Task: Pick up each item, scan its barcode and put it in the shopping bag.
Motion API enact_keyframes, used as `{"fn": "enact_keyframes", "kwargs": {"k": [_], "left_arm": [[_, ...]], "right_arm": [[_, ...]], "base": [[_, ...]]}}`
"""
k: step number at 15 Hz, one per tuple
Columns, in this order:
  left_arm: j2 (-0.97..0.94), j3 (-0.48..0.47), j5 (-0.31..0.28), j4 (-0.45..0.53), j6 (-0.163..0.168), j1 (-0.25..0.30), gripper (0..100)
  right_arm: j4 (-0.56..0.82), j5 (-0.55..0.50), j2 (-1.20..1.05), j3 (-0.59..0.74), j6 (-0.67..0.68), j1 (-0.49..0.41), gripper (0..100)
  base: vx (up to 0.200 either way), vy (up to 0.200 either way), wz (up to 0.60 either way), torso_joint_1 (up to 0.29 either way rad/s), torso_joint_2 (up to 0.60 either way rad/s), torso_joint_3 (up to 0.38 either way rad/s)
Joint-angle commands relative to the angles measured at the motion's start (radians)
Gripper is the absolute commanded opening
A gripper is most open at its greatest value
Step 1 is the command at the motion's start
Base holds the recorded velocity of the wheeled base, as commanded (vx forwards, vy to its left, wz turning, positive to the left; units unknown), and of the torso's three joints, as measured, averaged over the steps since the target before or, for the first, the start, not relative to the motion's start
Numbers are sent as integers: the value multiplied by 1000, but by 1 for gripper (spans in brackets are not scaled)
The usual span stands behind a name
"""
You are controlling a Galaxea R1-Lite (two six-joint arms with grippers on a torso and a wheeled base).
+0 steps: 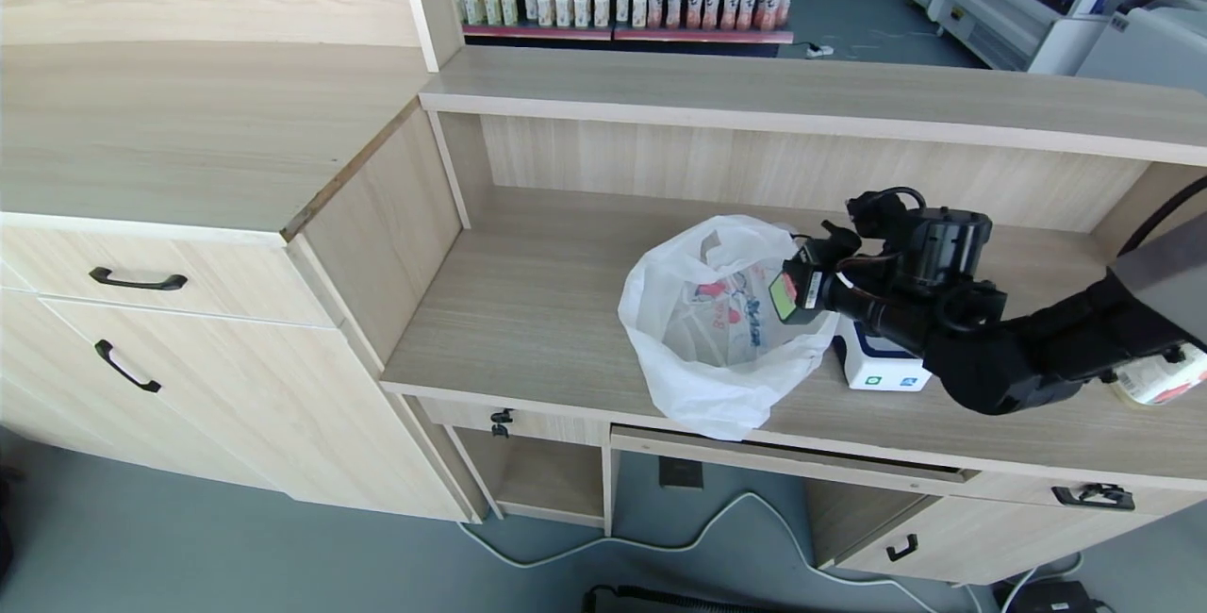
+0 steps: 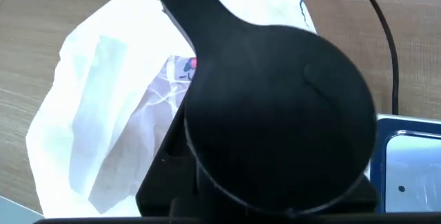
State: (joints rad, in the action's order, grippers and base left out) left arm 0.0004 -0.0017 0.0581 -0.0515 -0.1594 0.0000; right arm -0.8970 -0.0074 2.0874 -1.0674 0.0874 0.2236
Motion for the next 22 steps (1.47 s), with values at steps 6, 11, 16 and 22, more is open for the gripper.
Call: {"fn": "enact_keyframes", "kwargs": {"k": [6,11,16,22], "left_arm": [[0,0,0,-1,0,0,100],[0,0,0,-1,0,0,100],[0,0,0,-1,0,0,100],[0,0,0,-1,0,0,100]], "right_arm": [[-11,3,149,-89,-34,-4,0],[-3,6,233,-235,-44,2,0],[-11,6,292,-256,-132,2,0],[-6,6,319,-269,-130,3,0]], "base": [[0,0,0,0,0,0],[0,0,0,0,0,0],[0,0,0,0,0,0],[0,0,0,0,0,0]]}}
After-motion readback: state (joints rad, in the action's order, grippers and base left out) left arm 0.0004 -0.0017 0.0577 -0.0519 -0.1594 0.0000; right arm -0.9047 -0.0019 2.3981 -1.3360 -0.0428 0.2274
